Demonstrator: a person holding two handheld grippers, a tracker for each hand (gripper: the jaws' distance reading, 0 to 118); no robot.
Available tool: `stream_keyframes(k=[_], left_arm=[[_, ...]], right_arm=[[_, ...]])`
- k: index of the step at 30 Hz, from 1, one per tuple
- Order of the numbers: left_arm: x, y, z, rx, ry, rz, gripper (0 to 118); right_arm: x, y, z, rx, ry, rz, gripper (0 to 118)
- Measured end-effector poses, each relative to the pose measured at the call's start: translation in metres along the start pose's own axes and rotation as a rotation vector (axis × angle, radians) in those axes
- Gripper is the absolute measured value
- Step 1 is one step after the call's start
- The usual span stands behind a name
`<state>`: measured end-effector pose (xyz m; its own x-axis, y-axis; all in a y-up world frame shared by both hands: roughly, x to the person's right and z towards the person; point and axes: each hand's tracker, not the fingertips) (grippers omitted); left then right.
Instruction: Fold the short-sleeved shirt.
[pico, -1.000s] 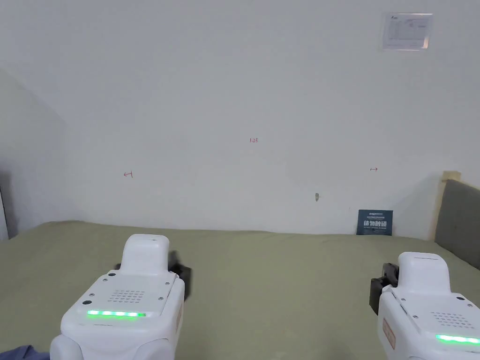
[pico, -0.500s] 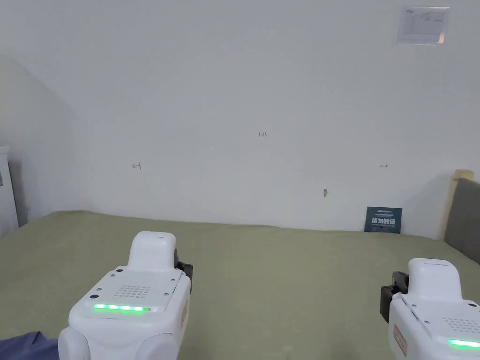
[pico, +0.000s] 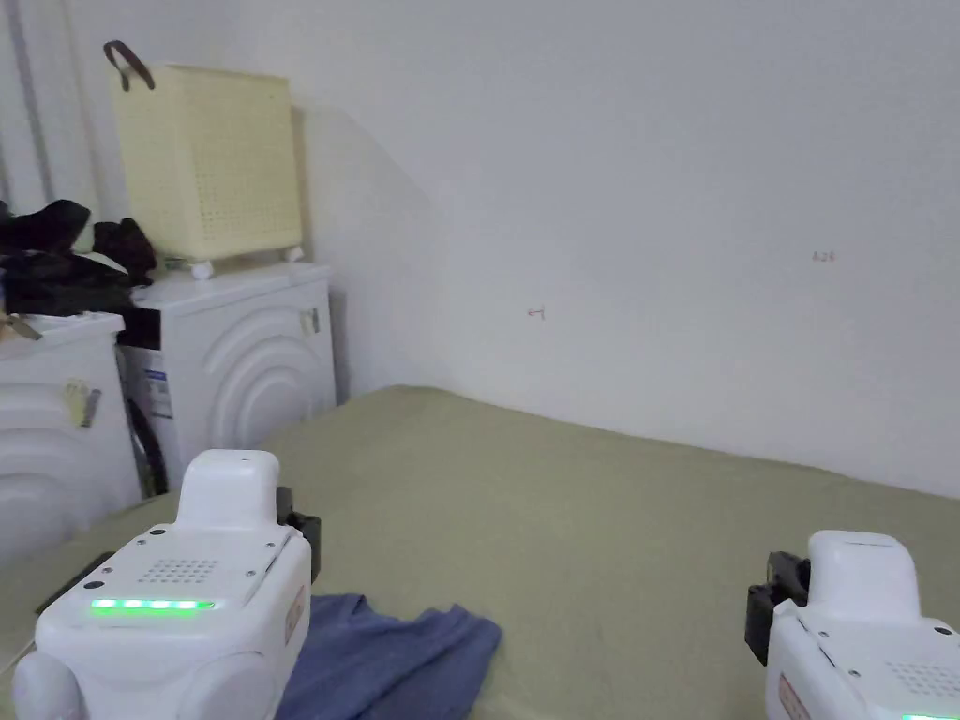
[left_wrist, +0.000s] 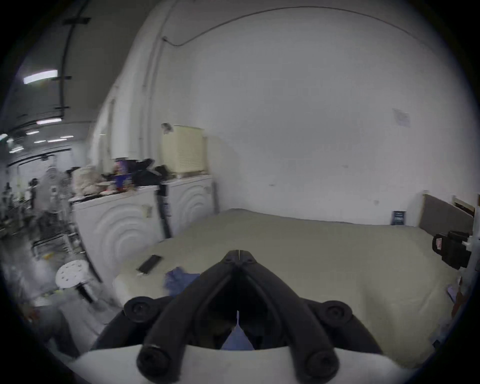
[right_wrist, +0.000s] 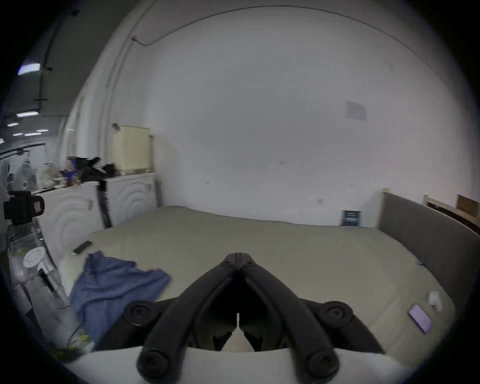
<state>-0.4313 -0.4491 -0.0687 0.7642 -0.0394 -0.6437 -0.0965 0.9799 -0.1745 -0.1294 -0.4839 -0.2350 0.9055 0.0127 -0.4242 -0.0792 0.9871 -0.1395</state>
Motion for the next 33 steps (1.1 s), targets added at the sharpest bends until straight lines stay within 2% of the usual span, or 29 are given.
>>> stream_keyframes(k=[3, 8, 18, 24, 31, 32, 33], left_arm=[[-0.039, -0.004, 0.007, -0.014, 0.103, 0.012, 0], [-0.070, -0.015, 0.012, -0.033, 0.154, 0.021, 0], [-0.074, -0.035, -0.020, -0.087, 0.140, 0.010, 0], [-0.058, -0.065, -0.075, -0.220, 0.042, -0.014, 0], [-0.016, -0.131, -0.196, -0.561, -0.196, 0.018, 1], [-0.007, -0.142, -0.213, -0.608, -0.224, 0.007, 4], [-0.002, -0.151, -0.226, -0.648, -0.239, -0.020, 12]], right_arm=[[-0.040, 0.001, -0.010, 0.006, 0.107, 0.010, 0], [-0.077, -0.002, -0.016, -0.010, 0.188, 0.030, 0], [-0.086, -0.012, -0.028, -0.048, 0.196, 0.055, 0], [-0.087, -0.036, -0.043, -0.100, 0.194, 0.068, 0], [-0.078, -0.090, -0.052, -0.230, 0.181, 0.071, 0], [-0.074, -0.097, -0.052, -0.250, 0.178, 0.070, 0], [-0.071, -0.102, -0.052, -0.265, 0.174, 0.068, 0]])
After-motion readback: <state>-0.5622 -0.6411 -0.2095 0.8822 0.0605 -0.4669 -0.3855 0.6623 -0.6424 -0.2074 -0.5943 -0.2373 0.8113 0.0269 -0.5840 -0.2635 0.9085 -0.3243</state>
